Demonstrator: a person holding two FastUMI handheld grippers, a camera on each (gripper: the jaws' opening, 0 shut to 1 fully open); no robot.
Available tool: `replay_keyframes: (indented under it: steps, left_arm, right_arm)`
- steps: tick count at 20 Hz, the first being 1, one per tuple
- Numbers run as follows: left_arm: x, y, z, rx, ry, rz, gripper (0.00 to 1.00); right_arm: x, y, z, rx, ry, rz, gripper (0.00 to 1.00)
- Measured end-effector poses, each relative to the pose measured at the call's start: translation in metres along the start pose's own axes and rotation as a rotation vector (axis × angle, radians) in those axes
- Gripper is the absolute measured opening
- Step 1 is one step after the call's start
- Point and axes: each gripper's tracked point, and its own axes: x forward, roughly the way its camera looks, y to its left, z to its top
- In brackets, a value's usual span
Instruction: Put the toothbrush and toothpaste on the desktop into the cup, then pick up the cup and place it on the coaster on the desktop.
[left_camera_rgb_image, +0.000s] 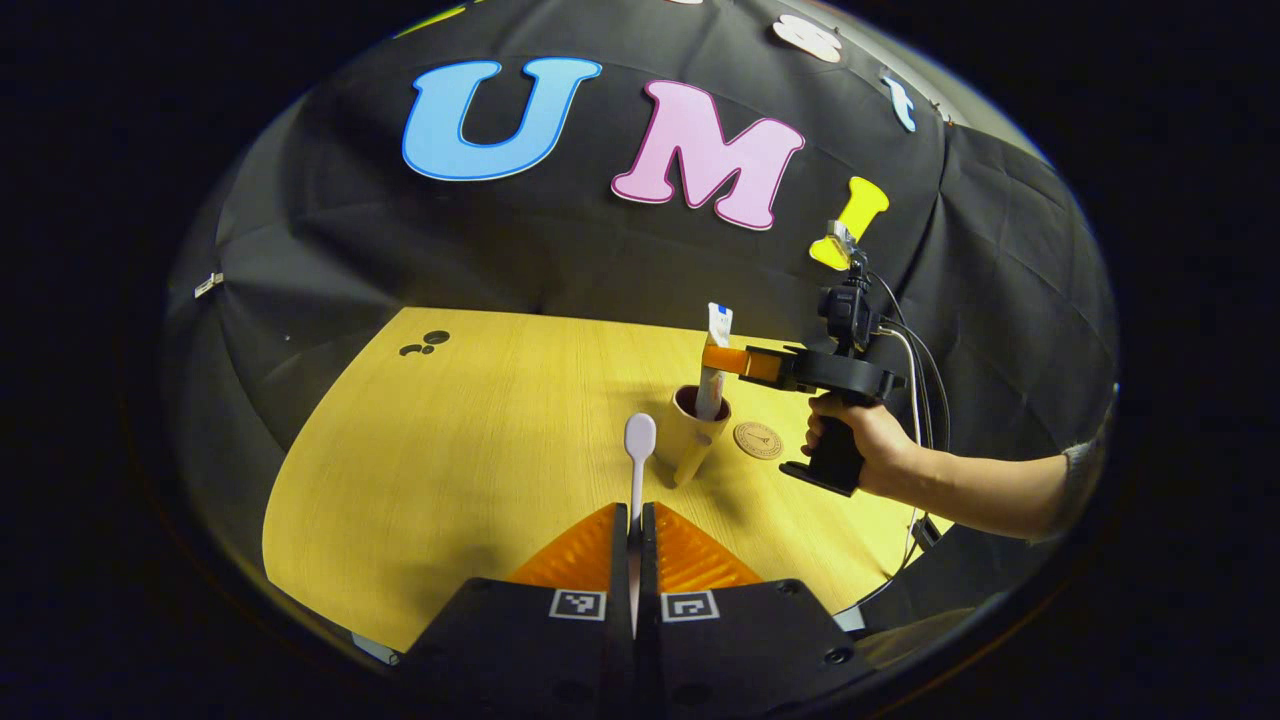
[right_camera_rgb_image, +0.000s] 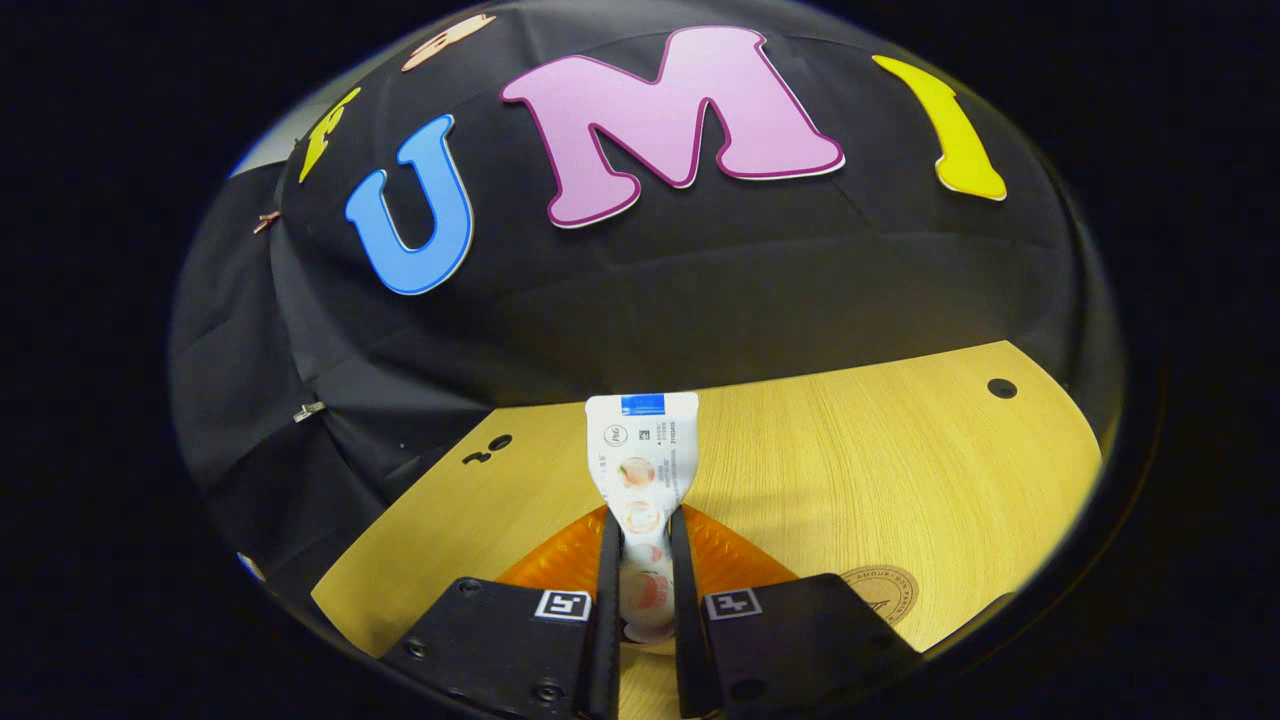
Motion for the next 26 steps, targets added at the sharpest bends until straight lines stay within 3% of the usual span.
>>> replay_keyframes:
  steps: [2, 3, 5, 6, 7, 9, 12, 13, 21, 26]
  left_arm:
    - [0.002, -0.003, -0.002, -0.008, 0.002, 0.005, 0.06]
    - [0.001, -0.005, -0.002, -0.011, 0.002, 0.006, 0.06]
    - [0.003, -0.008, -0.002, -0.016, 0.002, 0.01, 0.06]
    - [0.004, -0.009, -0.002, -0.017, 0.0, 0.014, 0.06]
    - [0.004, -0.01, -0.001, -0.019, 0.001, 0.016, 0.06]
    - [0.005, -0.012, 0.0, -0.025, -0.004, 0.023, 0.06]
    - [0.009, -0.017, 0.002, -0.036, -0.009, 0.039, 0.06]
    - [0.009, -0.019, 0.006, -0.04, -0.013, 0.044, 0.06]
    - [0.04, -0.047, 0.054, -0.024, -0.077, 0.029, 0.06]
    - [0.069, -0.059, 0.091, 0.008, -0.141, 0.006, 0.06]
  right_arm:
    - [-0.002, -0.001, -0.003, -0.003, 0.008, 0.003, 0.28]
    - [-0.004, 0.0, -0.006, -0.004, 0.018, 0.01, 0.23]
    - [-0.006, 0.001, -0.011, -0.007, 0.04, 0.021, 0.31]
    - [-0.007, 0.001, -0.015, -0.014, 0.049, 0.023, 0.23]
    - [-0.011, 0.001, -0.015, -0.015, 0.054, 0.027, 0.24]
    - [-0.014, 0.004, -0.014, -0.019, 0.052, 0.036, 0.4]
    - [-0.021, 0.002, -0.012, -0.009, 0.058, 0.037, 0.46]
    - [-0.026, 0.003, -0.011, 0.001, 0.063, 0.044, 0.62]
    - [-0.095, -0.028, -0.009, -0.022, 0.102, 0.058, 0.64]
    - [-0.147, -0.061, -0.038, -0.009, 0.173, 0.029, 0.64]
